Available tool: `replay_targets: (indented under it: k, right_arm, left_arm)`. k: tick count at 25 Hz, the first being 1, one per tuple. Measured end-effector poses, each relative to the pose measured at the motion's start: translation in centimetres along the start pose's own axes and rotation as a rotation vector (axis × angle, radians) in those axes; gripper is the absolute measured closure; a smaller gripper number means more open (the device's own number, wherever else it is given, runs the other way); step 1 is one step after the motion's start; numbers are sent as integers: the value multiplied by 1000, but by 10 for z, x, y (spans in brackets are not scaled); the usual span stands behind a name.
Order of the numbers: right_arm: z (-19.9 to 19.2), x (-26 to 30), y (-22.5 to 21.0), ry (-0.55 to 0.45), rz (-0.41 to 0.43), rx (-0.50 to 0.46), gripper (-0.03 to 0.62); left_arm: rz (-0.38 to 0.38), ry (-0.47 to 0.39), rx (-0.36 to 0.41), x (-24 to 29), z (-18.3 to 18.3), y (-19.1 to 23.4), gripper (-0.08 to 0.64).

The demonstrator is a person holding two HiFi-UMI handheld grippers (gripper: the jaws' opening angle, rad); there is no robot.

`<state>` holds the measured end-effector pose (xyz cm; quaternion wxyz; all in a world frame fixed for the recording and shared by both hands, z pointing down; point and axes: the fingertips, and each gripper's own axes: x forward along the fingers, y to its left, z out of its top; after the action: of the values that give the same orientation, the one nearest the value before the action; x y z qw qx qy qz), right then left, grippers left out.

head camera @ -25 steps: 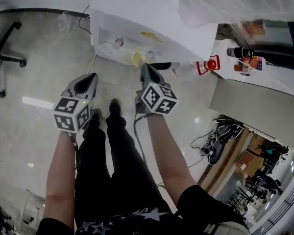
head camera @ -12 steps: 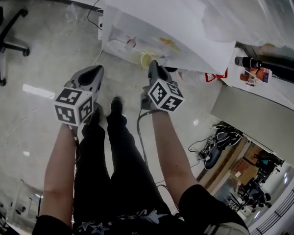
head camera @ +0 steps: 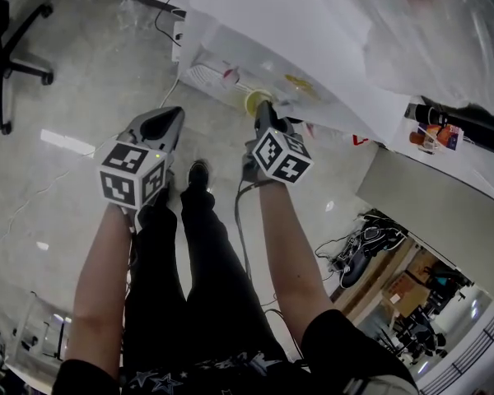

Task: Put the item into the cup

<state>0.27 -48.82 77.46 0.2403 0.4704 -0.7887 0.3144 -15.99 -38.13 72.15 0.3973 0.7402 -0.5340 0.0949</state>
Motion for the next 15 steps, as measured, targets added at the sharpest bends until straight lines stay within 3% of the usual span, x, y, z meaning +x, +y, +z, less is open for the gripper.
replay_targets:
  k: [15]
  right_arm:
    - [-10,14,2,73,-36,-88,584]
  left_arm:
    - [-9,24,29,0,-5,5,555]
